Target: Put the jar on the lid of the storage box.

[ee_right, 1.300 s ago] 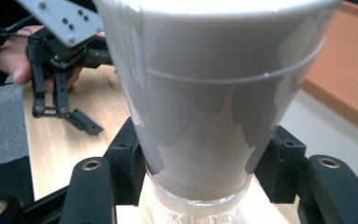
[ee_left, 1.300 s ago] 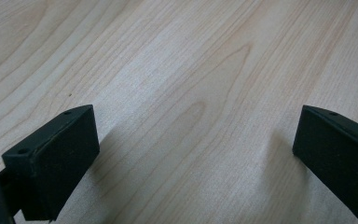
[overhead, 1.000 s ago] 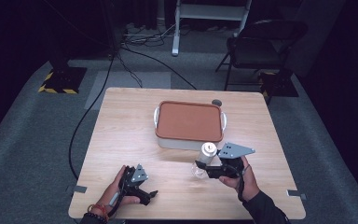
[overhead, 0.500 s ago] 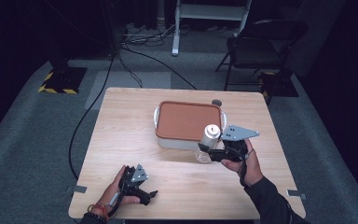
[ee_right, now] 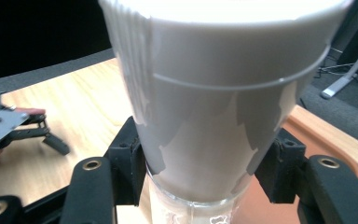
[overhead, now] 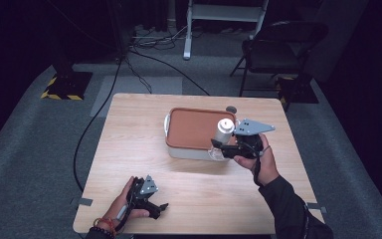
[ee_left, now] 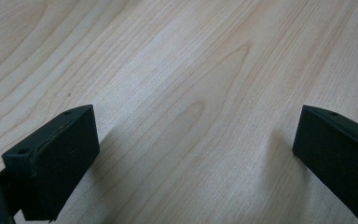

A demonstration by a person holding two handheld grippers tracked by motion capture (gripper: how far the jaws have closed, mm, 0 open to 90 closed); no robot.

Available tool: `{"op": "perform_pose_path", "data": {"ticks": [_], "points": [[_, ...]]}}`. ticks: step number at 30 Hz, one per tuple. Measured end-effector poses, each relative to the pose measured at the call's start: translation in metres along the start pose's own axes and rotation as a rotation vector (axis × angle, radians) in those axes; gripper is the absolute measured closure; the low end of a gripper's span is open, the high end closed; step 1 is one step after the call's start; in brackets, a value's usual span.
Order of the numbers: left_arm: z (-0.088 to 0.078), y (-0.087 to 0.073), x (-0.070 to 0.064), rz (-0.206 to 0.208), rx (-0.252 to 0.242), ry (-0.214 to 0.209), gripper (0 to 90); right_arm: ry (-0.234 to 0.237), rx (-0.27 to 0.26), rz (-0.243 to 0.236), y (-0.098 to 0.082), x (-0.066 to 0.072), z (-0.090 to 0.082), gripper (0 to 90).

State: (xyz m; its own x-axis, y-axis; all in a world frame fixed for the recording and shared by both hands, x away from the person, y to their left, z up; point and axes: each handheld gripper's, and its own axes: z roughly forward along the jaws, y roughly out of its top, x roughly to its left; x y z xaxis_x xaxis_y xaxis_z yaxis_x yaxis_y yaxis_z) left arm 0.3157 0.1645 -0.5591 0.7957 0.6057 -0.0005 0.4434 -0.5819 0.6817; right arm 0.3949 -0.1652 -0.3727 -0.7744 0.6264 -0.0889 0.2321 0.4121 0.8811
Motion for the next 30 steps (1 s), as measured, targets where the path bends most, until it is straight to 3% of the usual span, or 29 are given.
{"op": "perform_pose_path", "data": {"ticks": [16, 30], "points": [[0.0, 0.0, 0.0, 0.001, 0.001, 0.0, 0.2, -0.055, 0.036, 0.014, 0.015, -0.023, 0.022, 43.2], [0.0, 0.0, 0.0, 0.001, 0.001, 0.0, 0.2, -0.104, 0.078, 0.074, 0.007, -0.041, 0.048, 43.2]]}}
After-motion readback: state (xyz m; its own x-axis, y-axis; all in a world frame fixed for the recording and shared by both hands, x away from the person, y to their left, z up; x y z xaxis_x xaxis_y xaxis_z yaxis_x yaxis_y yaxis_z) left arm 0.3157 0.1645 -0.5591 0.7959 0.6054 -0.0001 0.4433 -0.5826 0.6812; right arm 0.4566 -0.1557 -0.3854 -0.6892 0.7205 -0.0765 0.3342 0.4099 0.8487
